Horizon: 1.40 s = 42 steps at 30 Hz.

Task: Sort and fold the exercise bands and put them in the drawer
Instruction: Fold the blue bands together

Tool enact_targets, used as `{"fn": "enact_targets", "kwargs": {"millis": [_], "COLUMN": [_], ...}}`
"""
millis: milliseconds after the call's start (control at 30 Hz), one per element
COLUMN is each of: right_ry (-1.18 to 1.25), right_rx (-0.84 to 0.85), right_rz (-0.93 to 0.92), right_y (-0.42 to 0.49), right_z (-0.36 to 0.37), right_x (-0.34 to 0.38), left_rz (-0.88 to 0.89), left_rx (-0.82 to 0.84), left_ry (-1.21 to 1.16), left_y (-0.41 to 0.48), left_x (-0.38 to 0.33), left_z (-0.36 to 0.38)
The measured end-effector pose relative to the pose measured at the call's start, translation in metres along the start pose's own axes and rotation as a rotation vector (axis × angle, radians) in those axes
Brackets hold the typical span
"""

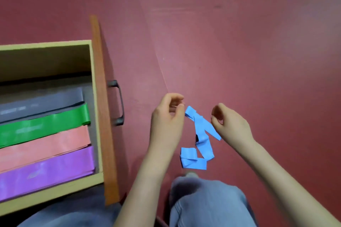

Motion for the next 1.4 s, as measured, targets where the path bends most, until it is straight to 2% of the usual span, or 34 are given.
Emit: {"fn": "enact_targets", "kwargs": {"millis": [267, 467, 733, 900, 967, 1200, 1300, 1400], "right_ry": [0.026, 0.158, 0.358, 0.222, 0.192, 0.332, 0.522, 0.765], "right_rx": [0.157, 0.229, 0.219, 0.289, 0.236, -0.012, -0.081, -0.056], "right_rz": [0.226, 0.391, 0.554, 0.535, 0.553, 0.571, 0.432, 0.273], "right_y": [0.028, 0.057, 0.122, 0.153, 0.151, 0.152, 0.153, 0.144], "right_z": [0.094, 0.173, 0.269, 0.311, 0.32, 0.321, 0.312, 0.294], "right_x": [-0.096, -0.144, -0.169, -0.157, -0.158, -0.176, -0.169, -0.141], "left_rz": [-0.246, -0.36, -0.48, -0.511, -0.539, -0.65, -0.67, -0.631], "left_rx": [0.024, 0.011, 0.047, -0.013, -0.036, -0.095, -0.097, -0.052], "left_ry": [0.051, 0.079, 0.094, 0.038, 0.011, -0.025, -0.022, 0.015], "left_y": [0.028, 0.04, 0.052, 0.05, 0.044, 0.022, 0.02, 0.023], "left_x": [0.117, 0.2, 0.278, 0.298, 0.303, 0.322, 0.325, 0.318], "left_z": [0.046, 0.06, 0.072, 0.062, 0.056, 0.047, 0.051, 0.058]}}
Point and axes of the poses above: each hand's wrist, its own y-axis towards the middle knuckle, its own z-axis out of the palm, x = y × z, the point moved 4 cm from there along y, towards the middle knuckle, and after that the axes turned 5 degrees about -y, right-handed, at the moved point
